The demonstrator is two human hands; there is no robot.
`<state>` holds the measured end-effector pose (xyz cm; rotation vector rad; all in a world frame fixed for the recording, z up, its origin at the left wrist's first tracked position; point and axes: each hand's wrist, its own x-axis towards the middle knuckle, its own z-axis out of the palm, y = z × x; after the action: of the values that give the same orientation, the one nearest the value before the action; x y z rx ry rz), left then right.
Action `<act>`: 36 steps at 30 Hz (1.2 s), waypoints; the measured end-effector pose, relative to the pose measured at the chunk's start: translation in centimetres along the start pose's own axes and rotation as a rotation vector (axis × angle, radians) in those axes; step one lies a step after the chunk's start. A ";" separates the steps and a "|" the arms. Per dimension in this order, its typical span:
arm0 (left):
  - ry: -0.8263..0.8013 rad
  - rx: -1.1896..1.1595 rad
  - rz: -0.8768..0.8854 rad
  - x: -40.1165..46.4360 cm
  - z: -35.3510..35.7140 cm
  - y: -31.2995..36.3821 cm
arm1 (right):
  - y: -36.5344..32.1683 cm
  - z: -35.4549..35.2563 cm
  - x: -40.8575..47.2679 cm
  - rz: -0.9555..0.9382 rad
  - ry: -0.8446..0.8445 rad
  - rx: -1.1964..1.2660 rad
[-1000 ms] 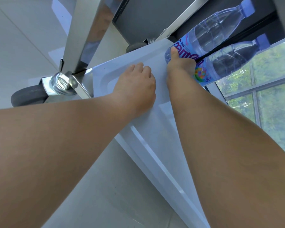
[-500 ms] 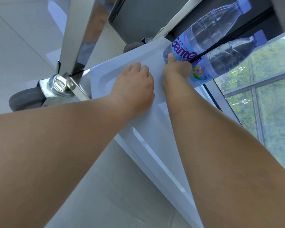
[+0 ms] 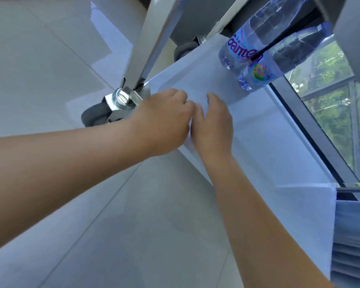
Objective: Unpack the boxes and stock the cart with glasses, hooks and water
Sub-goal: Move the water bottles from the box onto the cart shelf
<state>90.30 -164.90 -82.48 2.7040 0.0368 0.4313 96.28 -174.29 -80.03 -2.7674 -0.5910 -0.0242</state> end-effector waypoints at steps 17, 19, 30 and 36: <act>-0.251 0.038 -0.454 -13.9 -39.2 -3.7 | -32.8 -17.9 -10.9 -0.461 -0.185 0.089; -0.273 0.043 -0.462 -12.8 -44.7 -4.7 | -36.6 -21.5 -9.6 -0.453 -0.242 0.070; -0.316 0.182 -0.486 -0.3 -62.8 -14.2 | -51.6 -31.7 3.2 -0.335 -0.264 0.112; -0.400 0.215 -0.508 6.5 -62.5 -22.0 | -54.7 -28.7 12.1 -0.200 -0.347 0.216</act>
<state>78.34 -120.13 -34.67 2.7931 0.6706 -0.2780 86.78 -130.86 -35.53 -2.5067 -0.8983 0.4558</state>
